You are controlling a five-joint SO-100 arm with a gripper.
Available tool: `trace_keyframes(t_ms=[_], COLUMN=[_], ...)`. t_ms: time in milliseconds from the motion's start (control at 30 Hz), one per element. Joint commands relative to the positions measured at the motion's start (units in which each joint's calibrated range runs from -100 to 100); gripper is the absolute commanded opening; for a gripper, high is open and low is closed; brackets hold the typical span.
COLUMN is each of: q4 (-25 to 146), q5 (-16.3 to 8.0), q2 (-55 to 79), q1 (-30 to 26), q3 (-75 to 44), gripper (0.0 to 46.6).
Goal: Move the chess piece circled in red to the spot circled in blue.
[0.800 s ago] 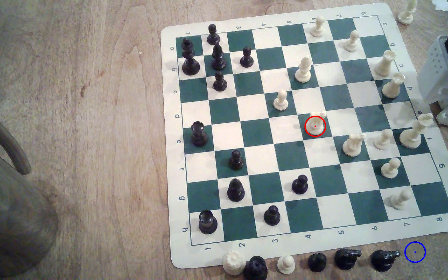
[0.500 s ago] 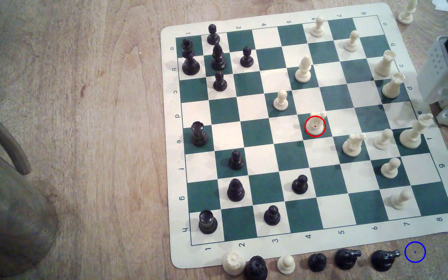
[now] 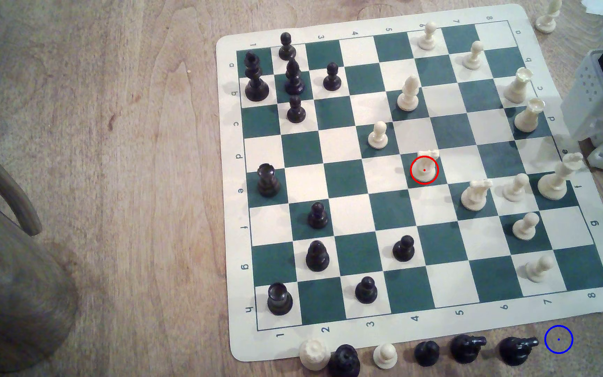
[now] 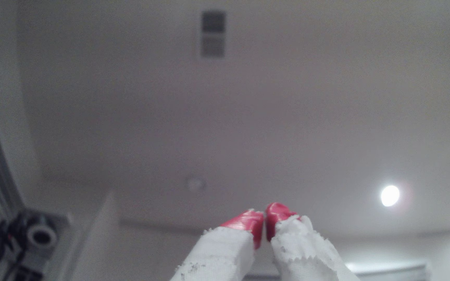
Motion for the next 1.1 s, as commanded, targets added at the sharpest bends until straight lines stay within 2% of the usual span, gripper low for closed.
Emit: trace_keyframes(t_ms=[0, 267, 600, 900, 1067], q4=[17.41, 38.37, 51.39, 68.59, 74.08], q5=[0.05, -0.1, -0.15, -0.15, -0.15], q2=[0.22, 0.22, 0.22, 0.31, 0.31], q1=[0.44, 2.48, 2.71, 2.71, 4.35], q3=[-9.02, -12.19, -11.92, -21.08, -21.62], gripper=[0.2, 0.2, 0.2, 0.2, 0.2])
